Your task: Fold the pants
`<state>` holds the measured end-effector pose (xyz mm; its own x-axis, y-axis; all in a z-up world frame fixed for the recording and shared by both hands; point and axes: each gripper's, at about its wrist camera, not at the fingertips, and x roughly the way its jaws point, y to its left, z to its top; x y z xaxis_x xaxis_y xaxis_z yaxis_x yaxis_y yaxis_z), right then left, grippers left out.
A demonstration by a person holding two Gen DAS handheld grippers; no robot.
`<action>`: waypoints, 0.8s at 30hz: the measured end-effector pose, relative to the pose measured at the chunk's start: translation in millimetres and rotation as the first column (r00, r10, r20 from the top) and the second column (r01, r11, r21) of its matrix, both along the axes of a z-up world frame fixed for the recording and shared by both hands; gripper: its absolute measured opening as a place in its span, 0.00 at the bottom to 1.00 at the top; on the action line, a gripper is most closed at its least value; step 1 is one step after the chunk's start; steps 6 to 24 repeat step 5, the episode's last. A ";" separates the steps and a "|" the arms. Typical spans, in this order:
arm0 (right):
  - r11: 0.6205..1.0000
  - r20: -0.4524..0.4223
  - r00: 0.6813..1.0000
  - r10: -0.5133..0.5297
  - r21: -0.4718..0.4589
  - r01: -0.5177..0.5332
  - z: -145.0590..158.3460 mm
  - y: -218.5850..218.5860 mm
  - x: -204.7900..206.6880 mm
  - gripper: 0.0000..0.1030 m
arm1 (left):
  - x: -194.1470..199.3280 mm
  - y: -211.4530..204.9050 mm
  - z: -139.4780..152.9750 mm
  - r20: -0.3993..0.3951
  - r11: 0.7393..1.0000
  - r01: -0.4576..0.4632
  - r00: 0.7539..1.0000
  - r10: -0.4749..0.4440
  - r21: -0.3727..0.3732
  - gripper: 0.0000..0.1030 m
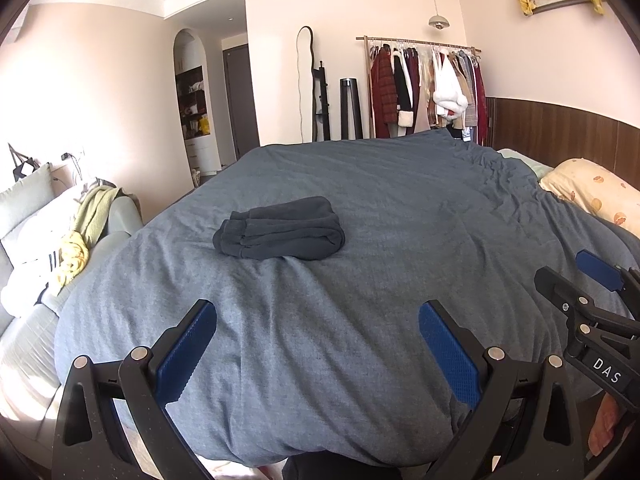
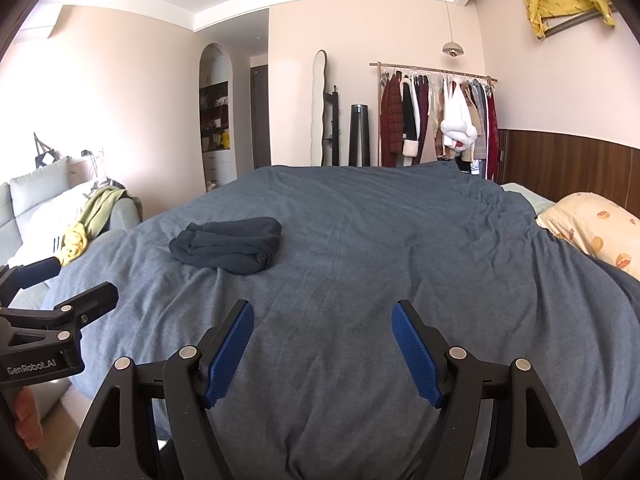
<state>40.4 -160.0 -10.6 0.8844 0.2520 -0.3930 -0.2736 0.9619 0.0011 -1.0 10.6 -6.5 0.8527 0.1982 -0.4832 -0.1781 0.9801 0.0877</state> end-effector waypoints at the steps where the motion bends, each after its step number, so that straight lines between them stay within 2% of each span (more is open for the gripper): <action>1: 1.000 0.000 1.000 0.002 0.000 -0.002 0.0 -0.2 0.0 0.69 | -0.1 0.0 0.0 0.000 1.000 0.000 1.000 0.000 -0.001 1.00; 24: 1.000 -0.004 1.000 -0.001 -0.002 0.001 0.6 1.0 -0.9 0.69 | 1.0 -0.3 -0.3 -0.003 1.000 -0.002 1.000 0.002 0.000 1.00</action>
